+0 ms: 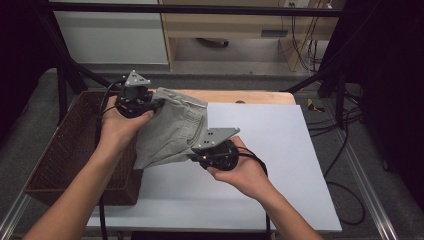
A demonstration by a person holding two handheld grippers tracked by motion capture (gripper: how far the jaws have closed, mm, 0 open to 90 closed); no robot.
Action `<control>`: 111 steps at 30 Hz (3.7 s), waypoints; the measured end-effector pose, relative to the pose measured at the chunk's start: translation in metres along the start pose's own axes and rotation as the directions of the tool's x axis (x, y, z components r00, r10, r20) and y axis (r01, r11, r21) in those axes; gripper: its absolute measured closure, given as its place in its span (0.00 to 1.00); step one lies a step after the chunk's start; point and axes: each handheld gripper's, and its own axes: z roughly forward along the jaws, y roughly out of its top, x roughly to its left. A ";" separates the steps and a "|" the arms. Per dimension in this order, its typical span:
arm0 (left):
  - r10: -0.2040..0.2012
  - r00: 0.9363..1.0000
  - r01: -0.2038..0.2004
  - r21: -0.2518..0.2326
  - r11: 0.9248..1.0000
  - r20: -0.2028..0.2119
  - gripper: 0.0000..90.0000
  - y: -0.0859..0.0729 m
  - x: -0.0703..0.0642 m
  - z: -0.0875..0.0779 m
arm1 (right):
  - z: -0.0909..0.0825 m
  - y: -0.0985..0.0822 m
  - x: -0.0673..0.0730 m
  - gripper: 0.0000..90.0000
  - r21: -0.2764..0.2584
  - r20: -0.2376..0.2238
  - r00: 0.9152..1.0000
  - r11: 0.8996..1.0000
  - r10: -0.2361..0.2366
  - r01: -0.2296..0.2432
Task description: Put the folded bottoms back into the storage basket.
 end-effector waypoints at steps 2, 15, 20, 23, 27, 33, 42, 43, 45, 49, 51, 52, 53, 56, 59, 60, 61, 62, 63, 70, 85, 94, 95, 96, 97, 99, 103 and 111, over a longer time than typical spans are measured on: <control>-0.005 1.000 0.005 -0.009 1.000 -0.004 0.82 0.001 0.002 -0.003 | 0.004 0.006 0.001 0.92 -0.004 -0.010 1.000 1.000 0.000 0.000; -0.020 0.999 0.020 -0.011 1.000 -0.036 0.82 0.000 0.017 -0.015 | 0.017 0.017 -0.003 0.92 -0.026 -0.060 0.998 0.999 0.024 -0.025; -0.023 0.998 0.022 -0.011 1.000 -0.051 0.82 0.000 0.022 -0.021 | 0.021 0.020 -0.004 0.92 -0.042 -0.069 0.997 0.998 0.041 -0.044; -0.027 0.998 0.027 -0.013 1.000 -0.058 0.82 0.000 0.025 -0.024 | 0.024 0.022 -0.003 0.92 -0.050 -0.067 0.997 0.998 0.042 -0.046; -0.028 0.997 0.028 -0.011 1.000 -0.067 0.82 0.001 0.029 -0.029 | 0.029 0.024 -0.002 0.92 -0.062 -0.064 0.997 0.997 0.046 -0.050; -0.035 0.996 0.035 -0.006 0.999 -0.085 0.82 0.000 0.035 -0.039 | 0.034 0.027 0.000 0.92 -0.106 -0.080 0.996 0.993 0.045 -0.054; -0.045 0.992 0.045 0.002 0.999 -0.117 0.82 -0.008 0.050 -0.054 | 0.047 0.032 0.007 0.92 -0.147 -0.105 0.993 0.987 0.052 -0.067; -0.044 0.992 0.045 0.002 0.999 -0.120 0.82 -0.009 0.051 -0.056 | 0.049 0.033 0.008 0.92 -0.151 -0.106 0.993 0.986 0.052 -0.068; -0.038 0.991 0.039 0.005 0.999 -0.131 0.82 -0.010 0.053 -0.059 | 0.054 0.036 0.010 0.92 -0.156 -0.114 0.992 0.985 0.051 -0.068; -0.038 0.988 0.040 0.009 0.999 -0.149 0.82 -0.013 0.059 -0.065 | 0.060 0.039 0.012 0.92 -0.162 -0.119 0.992 0.984 0.049 -0.069; -0.039 0.987 0.042 0.013 0.999 -0.155 0.82 -0.015 0.062 -0.067 | 0.064 0.042 0.013 0.92 -0.169 -0.119 0.992 0.983 0.047 -0.066; -0.039 0.987 0.042 0.016 0.999 -0.157 0.82 -0.016 0.064 -0.068 | 0.065 0.043 0.014 0.92 -0.169 -0.120 0.992 0.984 0.045 -0.065; -0.044 0.986 0.046 0.014 0.999 -0.160 0.82 -0.017 0.066 -0.069 | 0.067 0.044 0.015 0.92 -0.173 -0.122 0.992 0.983 0.042 -0.063; -0.050 0.985 0.053 0.014 0.999 -0.166 0.81 -0.019 0.070 -0.072 | 0.071 0.047 0.017 0.92 -0.181 -0.127 0.991 0.982 0.038 -0.061; -0.053 0.984 0.057 0.015 0.998 -0.169 0.81 -0.021 0.073 -0.075 | 0.075 0.050 0.018 0.92 -0.181 -0.132 0.991 0.982 0.037 -0.061; -0.054 0.984 0.058 0.015 0.998 -0.169 0.81 -0.021 0.074 -0.075 | 0.076 0.050 0.018 0.92 -0.180 -0.134 0.990 0.982 0.035 -0.059; -0.054 0.984 0.058 0.017 0.998 -0.171 0.81 -0.022 0.075 -0.075 | 0.078 0.051 0.019 0.92 -0.179 -0.134 0.990 0.982 0.034 -0.058; -0.059 0.984 0.062 0.015 0.998 -0.170 0.81 -0.023 0.076 -0.075 | 0.079 0.052 0.019 0.92 -0.178 -0.136 0.990 0.982 0.032 -0.056; -0.060 0.983 0.063 0.015 0.998 -0.172 0.81 -0.024 0.077 -0.076 | 0.080 0.053 0.019 0.92 -0.177 -0.137 0.990 0.983 0.031 -0.055; -0.075 0.980 0.081 0.024 0.996 -0.186 0.81 -0.033 0.086 -0.078 | 0.092 0.058 0.020 0.92 -0.182 -0.144 0.989 0.981 0.038 -0.064; -0.126 0.970 0.132 0.015 0.991 -0.210 0.81 -0.051 0.109 -0.085 | 0.121 0.063 0.027 0.92 -0.177 -0.156 0.987 0.982 0.033 -0.061; -0.181 0.960 0.187 0.004 0.982 -0.215 0.81 -0.064 0.123 -0.087 | 0.133 0.063 0.025 0.92 -0.179 -0.162 0.985 0.980 0.058 -0.087; -0.182 0.959 0.187 0.004 0.982 -0.216 0.81 -0.064 0.124 -0.088 | 0.135 0.063 0.025 0.92 -0.179 -0.161 0.985 0.980 0.059 -0.088; -0.183 0.959 0.189 0.004 0.982 -0.217 0.81 -0.065 0.124 -0.088 | 0.136 0.063 0.025 0.92 -0.177 -0.162 0.985 0.980 0.058 -0.087; -0.184 0.959 0.190 0.004 0.982 -0.217 0.81 -0.065 0.125 -0.088 | 0.137 0.063 0.026 0.92 -0.178 -0.163 0.985 0.980 0.060 -0.089; -0.182 0.959 0.188 0.007 0.982 -0.218 0.81 -0.066 0.126 -0.088 | 0.139 0.063 0.026 0.92 -0.175 -0.165 0.985 0.981 0.059 -0.088; -0.177 0.958 0.184 0.011 0.983 -0.224 0.81 -0.067 0.127 -0.089 | 0.144 0.064 0.029 0.92 -0.178 -0.165 0.984 0.980 0.061 -0.091; -0.176 0.957 0.185 0.018 0.983 -0.230 0.81 -0.070 0.128 -0.091 | 0.149 0.066 0.034 0.92 -0.175 -0.176 0.983 0.981 0.051 -0.082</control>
